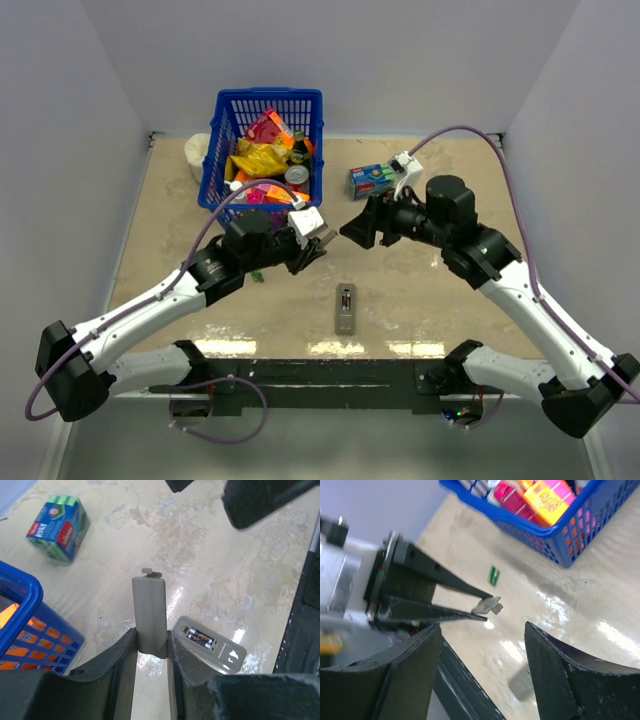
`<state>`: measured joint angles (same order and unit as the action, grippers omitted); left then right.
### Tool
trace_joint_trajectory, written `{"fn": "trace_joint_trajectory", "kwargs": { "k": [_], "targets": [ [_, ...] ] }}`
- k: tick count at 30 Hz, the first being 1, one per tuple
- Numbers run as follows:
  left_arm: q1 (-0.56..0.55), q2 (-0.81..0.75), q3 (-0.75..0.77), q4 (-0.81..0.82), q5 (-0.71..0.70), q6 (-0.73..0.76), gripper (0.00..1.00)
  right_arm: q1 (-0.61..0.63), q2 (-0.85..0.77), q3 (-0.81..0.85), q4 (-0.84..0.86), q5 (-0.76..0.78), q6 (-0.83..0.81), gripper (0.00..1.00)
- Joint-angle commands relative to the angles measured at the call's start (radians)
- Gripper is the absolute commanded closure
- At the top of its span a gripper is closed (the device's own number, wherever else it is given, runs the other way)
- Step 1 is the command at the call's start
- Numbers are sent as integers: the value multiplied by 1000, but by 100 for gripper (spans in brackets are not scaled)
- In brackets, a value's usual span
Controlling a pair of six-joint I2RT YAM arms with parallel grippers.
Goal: Load the batteries into the remote control
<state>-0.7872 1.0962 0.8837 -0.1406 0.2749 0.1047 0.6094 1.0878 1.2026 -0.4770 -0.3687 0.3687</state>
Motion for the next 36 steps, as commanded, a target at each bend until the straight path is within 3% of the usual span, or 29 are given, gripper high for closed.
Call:
{"fn": "trace_joint_trajectory", "kwargs": {
  "k": [1,5,11,16,36],
  "targets": [
    [-50,-19,-9,125,-221,-150,100,7,-68,-131,246,215,344,31],
    [-84,-1,-3,157,-322,-189,100,55,-77,-176,291,359,463,32],
    [-121,42,27,147,-407,-214,100,141,-29,-195,369,422,530,34],
    [-142,51,34,145,-456,-229,100,167,-12,-198,390,497,550,42],
    [-211,60,44,147,-522,-255,100,176,32,-235,374,524,539,56]
  ]
}}
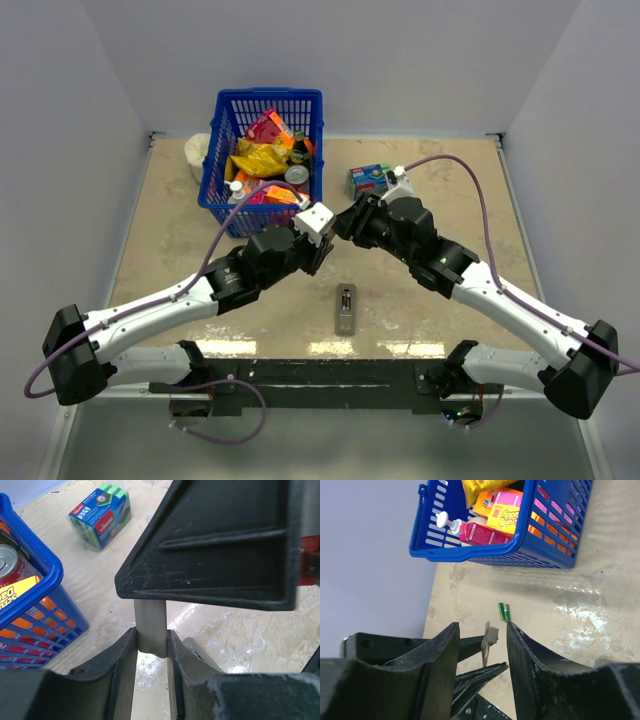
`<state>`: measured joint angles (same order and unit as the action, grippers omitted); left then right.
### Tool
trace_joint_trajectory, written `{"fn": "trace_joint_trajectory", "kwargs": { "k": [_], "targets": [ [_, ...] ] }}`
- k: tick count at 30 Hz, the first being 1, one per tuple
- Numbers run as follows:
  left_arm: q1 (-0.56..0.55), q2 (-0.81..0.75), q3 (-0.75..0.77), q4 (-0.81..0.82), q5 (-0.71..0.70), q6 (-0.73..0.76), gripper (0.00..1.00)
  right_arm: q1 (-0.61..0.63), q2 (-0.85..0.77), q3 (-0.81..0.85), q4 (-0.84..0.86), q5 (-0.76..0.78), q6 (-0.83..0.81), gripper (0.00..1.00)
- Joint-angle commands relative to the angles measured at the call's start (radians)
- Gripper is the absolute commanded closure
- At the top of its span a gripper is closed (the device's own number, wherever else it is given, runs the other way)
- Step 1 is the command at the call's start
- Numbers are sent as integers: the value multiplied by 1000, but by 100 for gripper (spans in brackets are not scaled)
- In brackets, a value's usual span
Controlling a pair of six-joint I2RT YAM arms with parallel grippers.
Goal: Load the batteries into the remote control
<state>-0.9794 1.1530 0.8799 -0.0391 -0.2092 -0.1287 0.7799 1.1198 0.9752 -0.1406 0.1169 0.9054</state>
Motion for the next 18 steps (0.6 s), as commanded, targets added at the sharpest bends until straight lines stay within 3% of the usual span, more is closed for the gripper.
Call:
{"fn": "trace_joint_trajectory", "kwargs": {
  "k": [1,6,12,14,15,17,18],
  "targets": [
    [-22,4,50,44,-41,-23,100,4,0,-7,36,40,3,57],
    [-34,10,51,42,-48,-25,100,5,-2,-18,42,47,1,69],
    [-45,20,59,41,-64,-31,100,5,-18,-18,36,44,3,100],
    [-47,27,62,4,-64,-34,88,5,-29,-23,35,55,7,100],
    [-48,30,65,-2,-62,-38,73,4,-34,-23,30,66,-3,100],
    [-50,34,64,-8,-62,-51,58,2,-48,-20,23,96,-19,100],
    [-53,34,62,-10,-62,-55,43,-1,-52,-13,12,107,-45,100]
  ]
}}
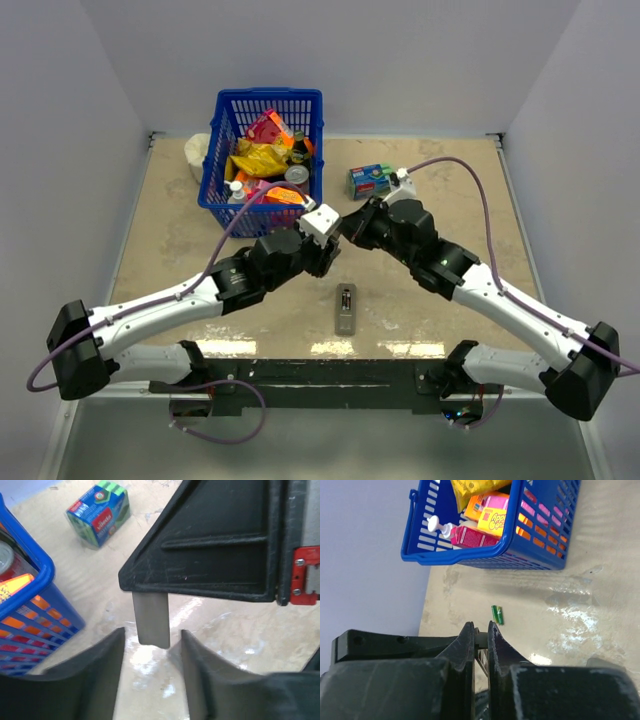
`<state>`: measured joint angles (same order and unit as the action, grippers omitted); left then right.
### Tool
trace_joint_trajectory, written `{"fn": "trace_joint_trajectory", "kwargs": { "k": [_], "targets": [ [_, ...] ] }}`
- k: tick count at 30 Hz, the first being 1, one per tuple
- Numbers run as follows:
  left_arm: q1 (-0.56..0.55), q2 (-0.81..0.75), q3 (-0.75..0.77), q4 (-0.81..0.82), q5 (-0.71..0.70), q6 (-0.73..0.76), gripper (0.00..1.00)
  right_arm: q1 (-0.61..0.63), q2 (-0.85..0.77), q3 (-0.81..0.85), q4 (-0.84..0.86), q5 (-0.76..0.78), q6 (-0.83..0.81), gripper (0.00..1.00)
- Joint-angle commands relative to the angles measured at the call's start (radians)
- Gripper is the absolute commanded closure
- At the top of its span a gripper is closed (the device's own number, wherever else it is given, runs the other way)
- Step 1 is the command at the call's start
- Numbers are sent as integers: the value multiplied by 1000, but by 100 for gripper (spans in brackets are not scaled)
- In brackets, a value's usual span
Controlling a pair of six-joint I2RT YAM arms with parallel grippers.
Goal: Load the batteries into the remote control
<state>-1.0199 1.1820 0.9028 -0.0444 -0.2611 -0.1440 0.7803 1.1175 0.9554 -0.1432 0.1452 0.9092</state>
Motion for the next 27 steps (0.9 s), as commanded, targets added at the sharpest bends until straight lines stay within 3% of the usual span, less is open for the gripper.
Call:
{"fn": "trace_joint_trajectory", "kwargs": {
  "k": [1,3,6,8,16,27],
  "targets": [
    [-12,11,39,-8,-12,-51,38,-7,-50,9,5,89,-61,100],
    [-16,24,47,-26,-24,-98,23,-39,-64,22,-31,128,-113,100],
    [-29,74,85,-103,-47,-204,9,-117,-94,20,-73,192,-196,100],
    [-43,142,136,-197,-72,-299,5,-151,-117,16,-79,234,-248,100],
    [-170,419,303,-462,-147,-514,5,-210,-200,-3,-90,487,-490,100],
    [-204,605,329,-511,-69,-621,12,-220,-268,-66,-70,488,-552,100]
  ]
}}
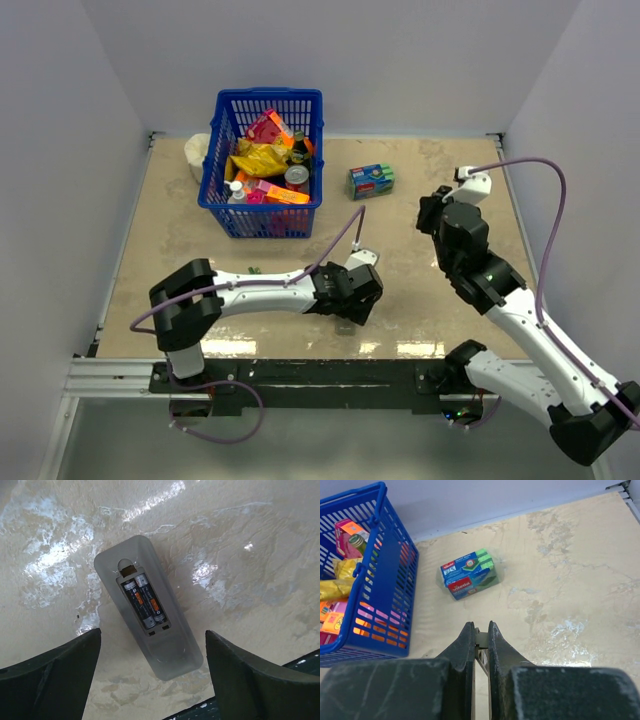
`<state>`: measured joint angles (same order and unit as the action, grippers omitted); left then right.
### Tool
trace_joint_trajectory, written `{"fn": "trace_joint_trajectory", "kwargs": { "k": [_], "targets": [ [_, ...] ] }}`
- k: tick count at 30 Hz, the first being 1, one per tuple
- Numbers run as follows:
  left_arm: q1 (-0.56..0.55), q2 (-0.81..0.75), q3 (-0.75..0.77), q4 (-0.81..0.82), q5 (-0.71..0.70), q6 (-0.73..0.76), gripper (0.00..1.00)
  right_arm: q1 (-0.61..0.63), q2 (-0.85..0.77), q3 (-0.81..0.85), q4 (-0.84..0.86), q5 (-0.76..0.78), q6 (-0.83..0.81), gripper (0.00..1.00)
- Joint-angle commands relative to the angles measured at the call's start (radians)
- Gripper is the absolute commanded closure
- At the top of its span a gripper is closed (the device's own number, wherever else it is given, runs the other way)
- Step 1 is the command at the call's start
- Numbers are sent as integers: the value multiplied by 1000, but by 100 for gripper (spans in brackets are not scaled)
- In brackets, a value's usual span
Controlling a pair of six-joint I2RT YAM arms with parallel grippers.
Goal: Load the batteries into the remote control
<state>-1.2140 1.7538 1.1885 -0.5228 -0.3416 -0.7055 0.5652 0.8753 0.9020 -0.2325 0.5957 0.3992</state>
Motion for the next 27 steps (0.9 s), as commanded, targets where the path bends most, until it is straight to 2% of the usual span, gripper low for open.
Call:
{"fn": "trace_joint_trajectory", "kwargs": {
  "k": [1,7,10,13,14,16,17,20,27],
  "targets": [
    [-12,51,43,-34,12,-61,12,-5,-30,-15,18,35,-43,100],
    [-28,113,45,-31,19,-49,18,-5,-64,-32,12,3,-45,100],
    [-28,127,45,-45,9,-28,25,-4,-76,-35,10,-7,-36,100],
    [-25,124,36,-65,-19,6,37,-5,-88,-43,25,-37,-34,100],
    [-21,119,31,-63,-31,38,46,-5,-88,-52,31,-54,-36,100],
    [-13,95,4,-59,-45,64,55,-5,-98,-63,58,-117,-37,100],
    [2,86,-19,-51,-43,107,64,-5,-99,-77,77,-134,-37,100],
    [31,38,-75,-25,-62,214,75,-5,-104,-112,125,-219,-34,100],
    [163,-105,-216,71,-47,392,83,-5,-111,-265,340,-428,15,100]
  ]
}}
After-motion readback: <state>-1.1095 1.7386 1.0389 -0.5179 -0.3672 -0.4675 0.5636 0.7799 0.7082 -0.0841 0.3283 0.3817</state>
